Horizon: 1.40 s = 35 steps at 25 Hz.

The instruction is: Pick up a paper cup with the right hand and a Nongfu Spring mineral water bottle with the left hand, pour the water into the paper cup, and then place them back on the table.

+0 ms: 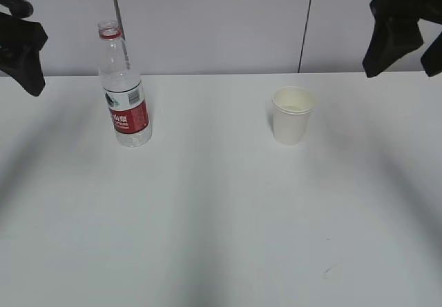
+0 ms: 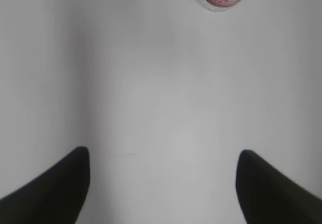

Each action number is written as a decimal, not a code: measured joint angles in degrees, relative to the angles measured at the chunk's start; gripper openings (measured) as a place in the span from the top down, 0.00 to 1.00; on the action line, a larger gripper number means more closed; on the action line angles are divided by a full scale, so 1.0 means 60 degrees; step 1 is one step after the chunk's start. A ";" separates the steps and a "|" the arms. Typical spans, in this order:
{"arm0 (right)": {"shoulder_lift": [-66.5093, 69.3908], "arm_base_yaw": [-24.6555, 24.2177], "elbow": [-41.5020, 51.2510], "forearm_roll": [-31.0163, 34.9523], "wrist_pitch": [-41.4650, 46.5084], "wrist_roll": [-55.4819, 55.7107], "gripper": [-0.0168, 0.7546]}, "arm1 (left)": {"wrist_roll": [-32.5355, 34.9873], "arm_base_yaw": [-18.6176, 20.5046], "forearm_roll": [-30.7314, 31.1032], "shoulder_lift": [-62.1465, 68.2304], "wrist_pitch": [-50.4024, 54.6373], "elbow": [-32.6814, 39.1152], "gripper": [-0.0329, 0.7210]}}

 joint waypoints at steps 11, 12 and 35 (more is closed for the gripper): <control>-0.1664 0.0000 0.1116 0.0037 0.0000 -0.0036 0.21 | 0.0000 0.0000 -0.0027 -0.1308 0.0043 0.0011 0.23; -0.1976 0.0000 0.1381 0.0037 0.0006 -0.0036 0.21 | 0.0000 0.0000 -0.0036 -0.1559 0.0043 0.0091 0.23; -0.8825 0.0000 0.5725 0.0059 0.0149 -0.1333 0.21 | 0.0332 0.0000 0.0227 -0.9630 0.0237 0.5991 0.23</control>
